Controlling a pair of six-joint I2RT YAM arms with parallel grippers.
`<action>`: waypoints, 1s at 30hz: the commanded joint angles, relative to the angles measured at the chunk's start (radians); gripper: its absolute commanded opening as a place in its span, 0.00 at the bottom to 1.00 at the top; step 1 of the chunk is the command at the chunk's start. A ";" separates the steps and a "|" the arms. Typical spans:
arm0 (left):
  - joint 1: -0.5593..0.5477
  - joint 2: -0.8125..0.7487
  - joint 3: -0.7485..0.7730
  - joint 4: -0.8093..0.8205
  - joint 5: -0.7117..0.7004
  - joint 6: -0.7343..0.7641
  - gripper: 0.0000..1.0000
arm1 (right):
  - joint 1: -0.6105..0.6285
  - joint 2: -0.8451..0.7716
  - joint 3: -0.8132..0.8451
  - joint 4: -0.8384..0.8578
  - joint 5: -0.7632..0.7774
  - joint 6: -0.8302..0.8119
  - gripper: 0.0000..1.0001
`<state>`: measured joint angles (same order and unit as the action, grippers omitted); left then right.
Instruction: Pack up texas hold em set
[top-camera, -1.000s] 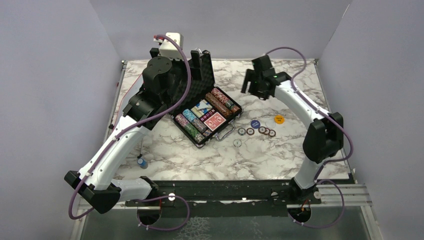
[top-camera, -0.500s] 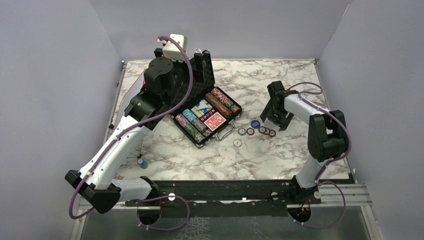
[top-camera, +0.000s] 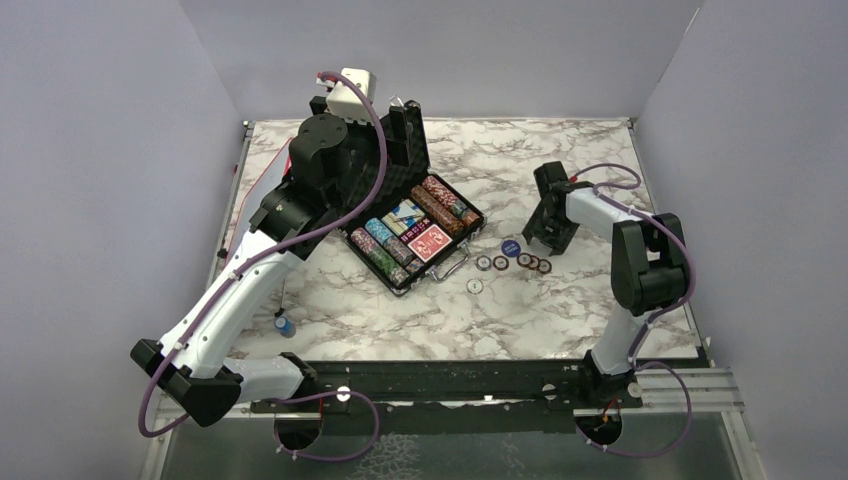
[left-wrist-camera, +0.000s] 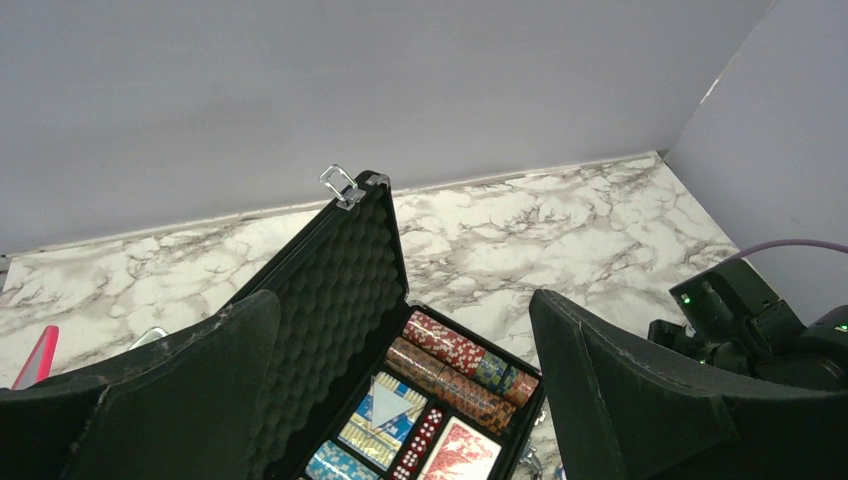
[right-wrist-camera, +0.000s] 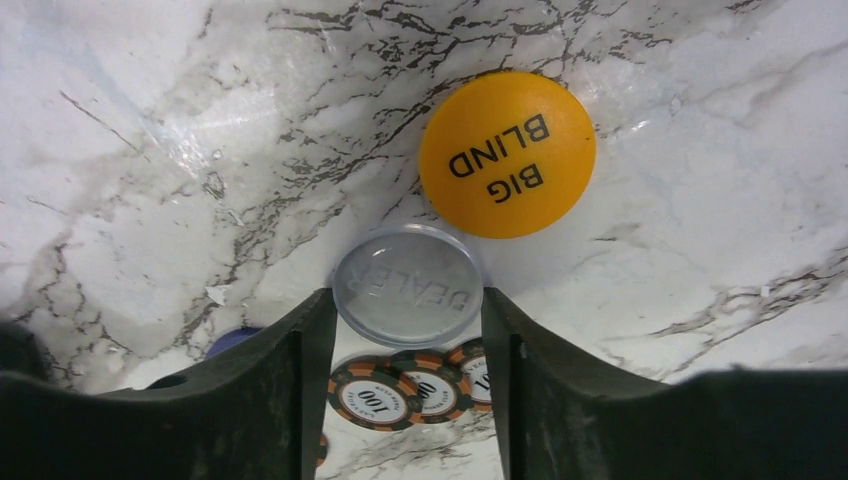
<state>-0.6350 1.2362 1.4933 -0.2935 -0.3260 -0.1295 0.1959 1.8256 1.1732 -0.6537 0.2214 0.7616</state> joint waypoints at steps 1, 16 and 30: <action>0.001 0.000 -0.007 0.021 0.014 0.006 0.99 | -0.009 0.029 -0.006 0.037 -0.014 -0.007 0.46; 0.001 -0.014 0.007 0.019 -0.036 -0.020 0.99 | 0.326 -0.064 0.270 -0.024 0.000 -0.078 0.41; 0.001 -0.035 0.007 0.017 -0.068 -0.025 0.99 | 0.577 0.206 0.541 -0.048 -0.082 -0.230 0.43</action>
<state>-0.6350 1.2320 1.4899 -0.2932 -0.3679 -0.1497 0.7528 1.9701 1.6550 -0.6537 0.1650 0.5789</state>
